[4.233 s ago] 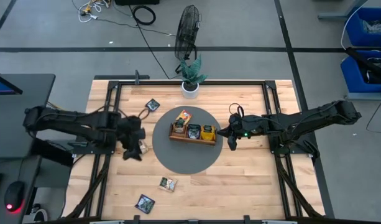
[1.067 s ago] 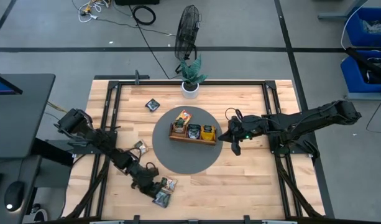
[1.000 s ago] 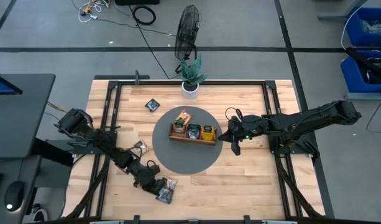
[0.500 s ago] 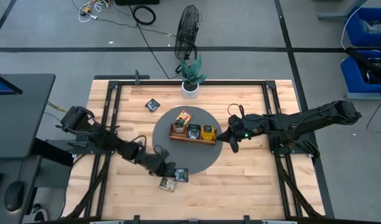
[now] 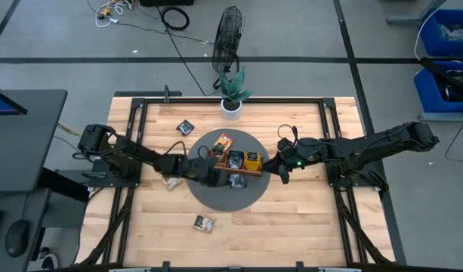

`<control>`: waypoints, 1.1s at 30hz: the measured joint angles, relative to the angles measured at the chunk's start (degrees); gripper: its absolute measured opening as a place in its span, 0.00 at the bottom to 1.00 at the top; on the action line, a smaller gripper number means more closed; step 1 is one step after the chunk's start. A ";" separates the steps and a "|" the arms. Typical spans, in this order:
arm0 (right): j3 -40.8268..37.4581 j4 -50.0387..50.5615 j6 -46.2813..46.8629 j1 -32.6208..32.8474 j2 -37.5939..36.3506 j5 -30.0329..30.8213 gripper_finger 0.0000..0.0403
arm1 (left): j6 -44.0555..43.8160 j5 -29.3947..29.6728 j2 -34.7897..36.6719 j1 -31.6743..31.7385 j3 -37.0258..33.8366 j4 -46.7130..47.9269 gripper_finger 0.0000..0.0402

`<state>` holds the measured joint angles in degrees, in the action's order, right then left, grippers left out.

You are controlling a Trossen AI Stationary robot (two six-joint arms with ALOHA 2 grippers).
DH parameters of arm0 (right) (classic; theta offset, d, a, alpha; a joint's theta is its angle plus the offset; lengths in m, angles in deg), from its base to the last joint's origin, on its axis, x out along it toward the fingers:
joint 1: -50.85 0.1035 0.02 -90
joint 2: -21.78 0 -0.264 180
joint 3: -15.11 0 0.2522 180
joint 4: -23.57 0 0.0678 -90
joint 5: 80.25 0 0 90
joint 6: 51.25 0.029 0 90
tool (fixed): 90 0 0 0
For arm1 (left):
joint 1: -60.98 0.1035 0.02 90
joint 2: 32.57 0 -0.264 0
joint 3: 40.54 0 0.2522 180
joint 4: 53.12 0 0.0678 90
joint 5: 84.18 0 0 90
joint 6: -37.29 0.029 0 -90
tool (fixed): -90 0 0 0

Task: Pick & Place Tea
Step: Put the blue tea bag into the middle section of the wooden organizer

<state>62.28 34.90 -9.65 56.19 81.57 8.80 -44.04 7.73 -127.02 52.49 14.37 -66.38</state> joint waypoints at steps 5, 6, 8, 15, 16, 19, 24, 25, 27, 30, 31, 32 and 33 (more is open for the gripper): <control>0.00 -2.07 1.44 0.00 0.00 1.90 0.51 | 6.04 0.32 0.00 3.82 3.45 -0.04 0.00; 0.00 -2.60 1.39 0.00 0.00 2.41 0.54 | 7.07 0.42 0.00 4.44 4.14 0.02 0.00; 0.00 -3.19 1.23 0.00 0.00 4.06 0.58 | 8.90 0.45 0.00 5.51 5.83 0.64 0.00; 0.00 -5.31 -0.41 0.00 0.00 6.51 0.58 | 14.06 0.45 0.00 7.28 12.09 7.76 0.00; 0.00 -5.48 -0.47 0.00 0.00 6.51 0.57 | 14.48 0.48 0.00 7.46 12.72 8.57 0.00; 0.00 -5.32 -0.50 0.00 0.00 7.06 0.55 | 16.25 1.10 -0.02 7.69 14.60 8.92 0.00; 0.00 -5.41 -0.56 0.00 0.00 9.48 0.51 | 16.52 1.46 0.00 7.69 16.24 9.02 0.00; 0.00 -5.41 -0.61 0.00 0.00 9.92 0.50 | 16.58 1.46 0.00 7.69 16.41 8.82 0.00; 0.00 -5.41 -1.38 0.00 0.00 10.51 0.48 | 16.67 1.46 0.00 7.65 16.44 8.90 0.00; 0.00 -5.48 -2.01 0.00 0.00 10.55 0.43 | 16.66 1.43 -0.01 7.57 16.39 8.92 0.00; 0.00 -5.52 -1.99 0.00 0.00 10.54 0.41 | 16.66 1.44 -0.02 7.54 16.40 8.92 0.00; 0.00 -5.56 -1.97 0.00 0.00 10.51 0.38 | 16.65 1.44 -0.02 7.54 16.41 8.98 0.00; 0.00 -5.62 -1.97 0.00 0.00 10.45 0.36 | 16.65 1.44 -0.02 7.54 16.40 8.99 0.00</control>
<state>62.28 29.28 -11.62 56.19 81.57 19.25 -27.39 9.17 -127.04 60.03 30.77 -57.39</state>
